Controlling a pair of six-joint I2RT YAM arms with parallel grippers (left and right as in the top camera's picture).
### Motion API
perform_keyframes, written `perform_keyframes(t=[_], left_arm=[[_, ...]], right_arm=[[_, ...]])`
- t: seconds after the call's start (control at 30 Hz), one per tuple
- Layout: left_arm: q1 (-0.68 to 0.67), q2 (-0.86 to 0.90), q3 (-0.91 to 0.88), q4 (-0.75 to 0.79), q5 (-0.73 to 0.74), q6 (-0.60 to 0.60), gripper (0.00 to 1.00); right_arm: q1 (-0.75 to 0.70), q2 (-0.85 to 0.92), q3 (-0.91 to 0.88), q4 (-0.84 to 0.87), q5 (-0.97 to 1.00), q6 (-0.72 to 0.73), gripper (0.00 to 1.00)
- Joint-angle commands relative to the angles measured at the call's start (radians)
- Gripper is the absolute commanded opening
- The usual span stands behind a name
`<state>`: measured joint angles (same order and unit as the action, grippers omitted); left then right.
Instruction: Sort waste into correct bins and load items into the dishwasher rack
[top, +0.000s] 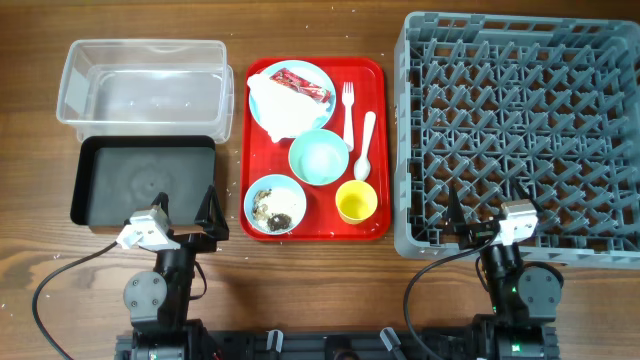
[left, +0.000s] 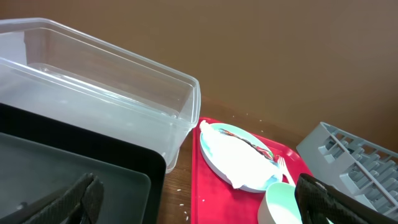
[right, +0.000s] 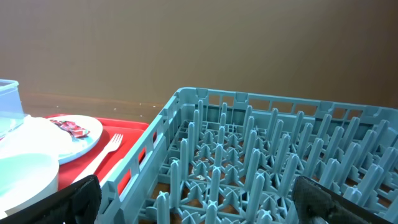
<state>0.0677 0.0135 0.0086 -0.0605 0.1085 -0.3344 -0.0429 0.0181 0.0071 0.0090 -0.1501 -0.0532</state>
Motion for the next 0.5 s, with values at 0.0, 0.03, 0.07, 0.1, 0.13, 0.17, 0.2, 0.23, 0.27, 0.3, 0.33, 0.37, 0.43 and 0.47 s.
perform_keyframes(t=[0.0, 0.03, 0.07, 0.1, 0.13, 0.17, 0.2, 0.23, 0.27, 0.3, 0.33, 0.37, 0.43, 0.47], left_arm=[[0.003, -0.011, -0.003, -0.008, -0.010, 0.016, 1.00], [0.003, -0.011, -0.003, -0.008, -0.010, 0.016, 1.00], [0.003, -0.011, -0.003, -0.008, -0.010, 0.016, 1.00], [0.003, -0.011, -0.003, -0.008, -0.010, 0.016, 1.00], [0.003, -0.011, -0.003, -0.008, -0.010, 0.016, 1.00], [0.003, -0.011, -0.003, -0.008, -0.010, 0.016, 1.00], [0.003, -0.011, -0.003, -0.008, -0.010, 0.016, 1.00], [0.003, -0.011, -0.003, -0.008, -0.010, 0.016, 1.00], [0.003, -0.011, -0.003, -0.007, -0.009, 0.013, 1.00], [0.003, -0.011, -0.003, -0.004, -0.006, 0.013, 1.00], [0.003, -0.011, -0.003, -0.003, 0.006, 0.013, 1.00], [0.003, -0.011, -0.003, 0.005, 0.024, 0.013, 1.00], [0.003, -0.011, -0.003, 0.027, 0.056, 0.013, 1.00], [0.003, -0.011, -0.003, 0.030, 0.059, 0.013, 1.00]], right_arm=[[-0.004, -0.008, -0.002, 0.005, -0.016, 0.003, 1.00], [-0.004, -0.008, -0.002, 0.005, -0.016, 0.002, 1.00], [-0.004, -0.008, -0.002, 0.005, -0.016, 0.001, 1.00], [-0.004, -0.008, -0.002, 0.005, -0.017, 0.002, 1.00], [-0.004, -0.008, -0.002, 0.005, -0.016, 0.002, 1.00], [-0.004, -0.008, -0.002, 0.005, -0.017, 0.002, 1.00], [-0.004, -0.008, -0.002, 0.005, -0.016, 0.001, 1.00], [-0.004, -0.008, -0.002, 0.005, -0.016, 0.001, 1.00], [-0.004, -0.008, -0.002, 0.005, -0.016, 0.001, 1.00], [-0.004, -0.008, -0.002, 0.006, -0.016, 0.002, 1.00], [-0.004, -0.008, -0.002, 0.009, -0.016, 0.001, 1.00], [-0.004, -0.008, -0.002, 0.014, -0.016, 0.001, 1.00], [-0.004, -0.008, -0.002, 0.025, -0.017, 0.001, 1.00], [-0.004, -0.008, -0.002, 0.024, -0.017, 0.002, 1.00]])
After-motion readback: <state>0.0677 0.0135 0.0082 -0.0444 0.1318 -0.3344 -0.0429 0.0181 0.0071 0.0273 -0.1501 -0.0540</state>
